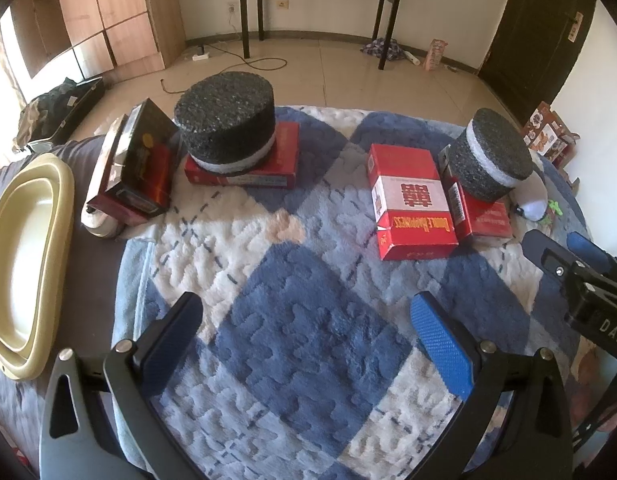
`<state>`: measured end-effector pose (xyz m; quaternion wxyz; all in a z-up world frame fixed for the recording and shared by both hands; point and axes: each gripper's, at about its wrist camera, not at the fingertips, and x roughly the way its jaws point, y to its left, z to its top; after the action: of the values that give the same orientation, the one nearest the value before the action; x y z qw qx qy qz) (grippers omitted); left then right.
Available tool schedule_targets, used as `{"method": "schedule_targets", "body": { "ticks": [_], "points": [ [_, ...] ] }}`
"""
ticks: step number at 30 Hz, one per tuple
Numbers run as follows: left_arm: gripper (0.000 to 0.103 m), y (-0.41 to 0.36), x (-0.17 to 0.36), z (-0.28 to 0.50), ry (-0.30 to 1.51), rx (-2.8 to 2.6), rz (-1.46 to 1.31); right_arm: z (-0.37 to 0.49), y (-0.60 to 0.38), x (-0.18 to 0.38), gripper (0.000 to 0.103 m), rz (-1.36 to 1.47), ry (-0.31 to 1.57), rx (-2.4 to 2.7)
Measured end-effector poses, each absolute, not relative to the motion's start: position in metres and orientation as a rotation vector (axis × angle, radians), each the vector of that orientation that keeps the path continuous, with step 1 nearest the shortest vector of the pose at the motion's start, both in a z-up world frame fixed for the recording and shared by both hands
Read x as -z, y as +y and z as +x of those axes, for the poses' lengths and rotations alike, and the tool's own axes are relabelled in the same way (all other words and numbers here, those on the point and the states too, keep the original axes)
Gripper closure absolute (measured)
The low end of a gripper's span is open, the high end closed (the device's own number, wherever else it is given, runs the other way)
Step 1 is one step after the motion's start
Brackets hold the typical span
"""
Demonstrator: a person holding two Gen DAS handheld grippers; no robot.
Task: Organize rigid objects
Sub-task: 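Grasp the small black foam cylinder with the left gripper while the right grasps the large one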
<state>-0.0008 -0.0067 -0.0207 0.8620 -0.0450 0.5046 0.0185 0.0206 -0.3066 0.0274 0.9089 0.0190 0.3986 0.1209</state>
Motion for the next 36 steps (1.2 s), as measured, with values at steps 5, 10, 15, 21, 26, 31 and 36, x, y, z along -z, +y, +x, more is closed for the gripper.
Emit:
{"method": "schedule_targets", "body": {
  "ticks": [5, 10, 15, 21, 26, 31, 36],
  "points": [
    [0.000, -0.006, 0.015, -0.002, 1.045, -0.039, -0.086, 0.018, -0.306, -0.026, 0.000, 0.032, 0.831, -0.257],
    [0.000, 0.011, -0.004, -0.006, 1.016, -0.025, -0.192, 0.016, -0.321, -0.036, 0.000, 0.069, 0.800, -0.248],
    [0.000, 0.043, -0.036, -0.006, 0.935, -0.024, -0.251, 0.009, -0.354, -0.047, 0.000, 0.176, 0.753, -0.199],
    [0.000, 0.070, -0.052, 0.023, 0.963, -0.082, -0.225, 0.025, -0.339, -0.052, 0.000, 0.152, 0.770, -0.202],
    [0.000, 0.051, -0.039, 0.062, 0.971, -0.016, -0.136, 0.047, -0.305, -0.053, 0.000, 0.061, 0.762, -0.242],
    [0.000, 0.050, -0.011, 0.093, 1.016, -0.045, -0.078, 0.077, -0.288, -0.039, 0.000, 0.032, 0.803, -0.263],
    [0.000, 0.054, 0.004, 0.107, 1.021, -0.038, -0.060, 0.093, -0.280, -0.034, 0.002, 0.007, 0.767, -0.265]
  ]
}}
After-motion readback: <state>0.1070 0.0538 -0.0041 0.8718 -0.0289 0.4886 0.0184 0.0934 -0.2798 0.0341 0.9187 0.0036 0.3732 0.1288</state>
